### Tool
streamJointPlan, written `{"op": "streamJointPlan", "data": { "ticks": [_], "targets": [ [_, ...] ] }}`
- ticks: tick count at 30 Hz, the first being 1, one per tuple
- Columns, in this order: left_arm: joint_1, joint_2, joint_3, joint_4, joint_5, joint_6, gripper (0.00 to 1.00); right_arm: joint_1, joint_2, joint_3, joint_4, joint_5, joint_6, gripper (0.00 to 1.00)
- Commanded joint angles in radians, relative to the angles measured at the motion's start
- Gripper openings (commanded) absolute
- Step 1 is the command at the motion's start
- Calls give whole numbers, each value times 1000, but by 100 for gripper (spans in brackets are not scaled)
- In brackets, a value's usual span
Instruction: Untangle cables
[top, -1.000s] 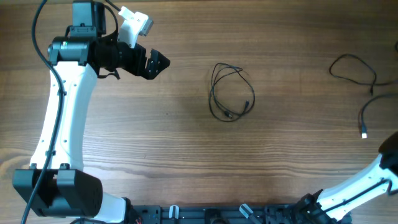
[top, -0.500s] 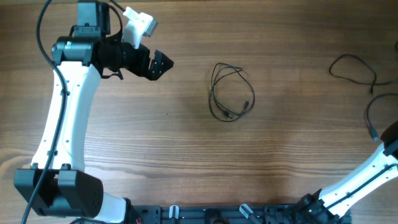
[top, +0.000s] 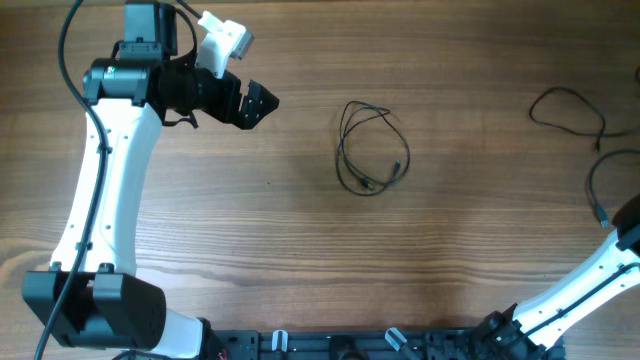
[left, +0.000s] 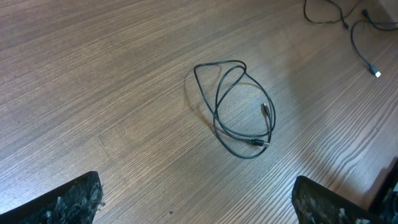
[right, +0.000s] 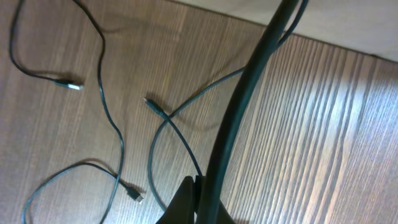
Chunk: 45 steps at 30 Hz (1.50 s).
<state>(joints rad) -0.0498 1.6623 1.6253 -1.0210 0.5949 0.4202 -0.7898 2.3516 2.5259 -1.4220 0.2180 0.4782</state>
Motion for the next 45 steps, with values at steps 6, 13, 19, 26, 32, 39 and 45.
{"op": "streamJointPlan", "data": {
  "ticks": [6,13,19,26,32,39,45],
  "targets": [
    [-1,-26,-5,2,-2,-9,100,8,23,-12,3,8,3,23],
    [-1,-26,-5,-2,-3,-9,100,9,19,-11,4,-113,-35,55],
    [0,-26,-5,-5,-7,-8,100,39,-20,-9,54,-293,-151,70],
    [0,-26,-5,-5,-19,-8,100,115,-110,41,92,-403,-236,81],
    [0,-26,-5,-4,-21,-4,100,223,-196,50,69,-423,-263,82],
    [2,-26,-5,5,-21,-1,100,382,-314,50,54,-418,-298,81],
    [2,-26,-5,7,-22,-1,100,517,-474,50,34,-377,-322,82]
  ]
}}
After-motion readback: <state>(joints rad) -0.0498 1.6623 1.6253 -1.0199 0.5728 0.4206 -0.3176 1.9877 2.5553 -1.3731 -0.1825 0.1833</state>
